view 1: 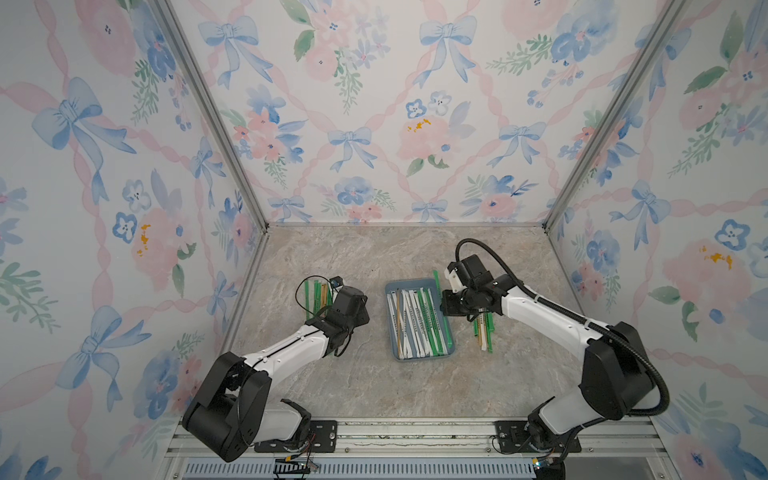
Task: Put the straws into the storage box
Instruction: Place the straw in the storage box.
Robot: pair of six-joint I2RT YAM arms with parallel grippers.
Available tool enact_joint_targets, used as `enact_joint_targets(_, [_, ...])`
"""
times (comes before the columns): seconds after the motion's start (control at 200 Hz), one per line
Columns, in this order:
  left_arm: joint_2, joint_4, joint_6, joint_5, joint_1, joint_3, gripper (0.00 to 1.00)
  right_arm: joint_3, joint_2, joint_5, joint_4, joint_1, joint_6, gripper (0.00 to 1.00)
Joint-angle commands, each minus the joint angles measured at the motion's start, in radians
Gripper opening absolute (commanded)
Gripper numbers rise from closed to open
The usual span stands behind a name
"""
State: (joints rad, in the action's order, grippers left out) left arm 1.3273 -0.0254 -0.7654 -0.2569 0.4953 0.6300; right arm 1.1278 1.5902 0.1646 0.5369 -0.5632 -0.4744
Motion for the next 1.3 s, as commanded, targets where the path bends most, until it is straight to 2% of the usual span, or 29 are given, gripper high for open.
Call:
enact_joint_targets(0.0, [0.023,-0.021,0.023,0.017,-0.016,-0.017,0.56,0.022,0.085,0.002,-0.039,-0.026,-0.061,0.09])
enact_joint_targets(0.08, [0.033,-0.021,0.026,0.008,-0.022,-0.02,0.56,0.025,0.122,-0.007,-0.046,-0.039,-0.057,0.1])
enact_joint_targets(0.24, [0.054,-0.03,0.028,-0.007,-0.039,-0.026,0.56,0.035,0.161,-0.065,-0.03,-0.058,-0.037,0.18])
enact_joint_targets(0.455, [0.076,-0.029,0.034,-0.015,-0.059,-0.02,0.55,0.04,0.175,-0.098,-0.035,-0.058,-0.03,0.17])
enact_joint_targets(0.66, [0.091,-0.041,0.05,-0.036,-0.097,0.004,0.55,0.03,0.141,-0.11,-0.043,-0.057,-0.038,0.23])
enact_joint_targets(0.87, [0.127,-0.06,0.058,-0.048,-0.121,0.023,0.45,0.02,0.112,-0.112,-0.048,-0.044,-0.039,0.24])
enact_joint_targets(1.155, [0.116,-0.071,0.048,-0.073,-0.121,-0.002,0.44,0.0,0.102,-0.11,-0.049,-0.028,-0.04,0.24])
enact_joint_targets(1.3, [0.139,-0.071,0.052,-0.069,-0.121,-0.006,0.36,-0.002,0.098,-0.11,-0.047,-0.02,-0.037,0.24])
